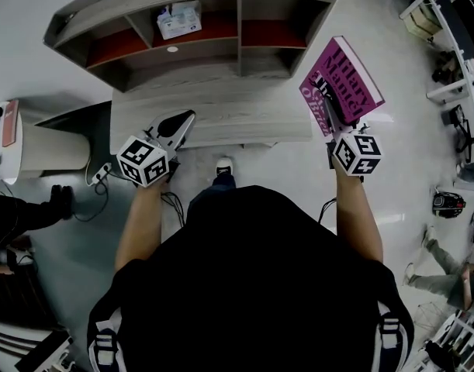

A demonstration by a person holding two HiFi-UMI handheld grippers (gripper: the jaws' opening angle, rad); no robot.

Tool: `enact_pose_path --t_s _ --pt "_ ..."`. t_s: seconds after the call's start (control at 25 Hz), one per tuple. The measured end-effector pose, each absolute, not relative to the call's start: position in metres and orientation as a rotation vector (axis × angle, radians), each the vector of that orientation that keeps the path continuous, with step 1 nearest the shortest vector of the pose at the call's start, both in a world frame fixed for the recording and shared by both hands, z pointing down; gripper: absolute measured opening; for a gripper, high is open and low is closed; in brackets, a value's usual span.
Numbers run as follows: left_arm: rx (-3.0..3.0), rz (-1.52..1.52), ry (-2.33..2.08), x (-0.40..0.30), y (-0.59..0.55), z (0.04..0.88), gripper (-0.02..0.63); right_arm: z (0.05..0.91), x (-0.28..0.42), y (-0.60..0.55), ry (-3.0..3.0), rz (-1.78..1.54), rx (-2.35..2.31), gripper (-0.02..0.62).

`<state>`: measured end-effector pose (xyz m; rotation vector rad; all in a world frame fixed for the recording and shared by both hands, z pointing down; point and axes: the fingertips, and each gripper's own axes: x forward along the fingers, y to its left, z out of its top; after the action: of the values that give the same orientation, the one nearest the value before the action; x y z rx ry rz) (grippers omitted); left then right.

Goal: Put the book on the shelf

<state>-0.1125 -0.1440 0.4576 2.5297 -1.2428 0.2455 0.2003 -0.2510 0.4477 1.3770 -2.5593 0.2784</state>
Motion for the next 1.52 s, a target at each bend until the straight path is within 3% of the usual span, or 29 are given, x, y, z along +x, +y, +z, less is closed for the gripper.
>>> enact_pose_path --t_s 1.52 --pt "2.652 0.27 -1.008 -0.186 -0.308 0.449 0.02 0.428 0.133 -0.352 -2.45 0.299 1.58 0.146"
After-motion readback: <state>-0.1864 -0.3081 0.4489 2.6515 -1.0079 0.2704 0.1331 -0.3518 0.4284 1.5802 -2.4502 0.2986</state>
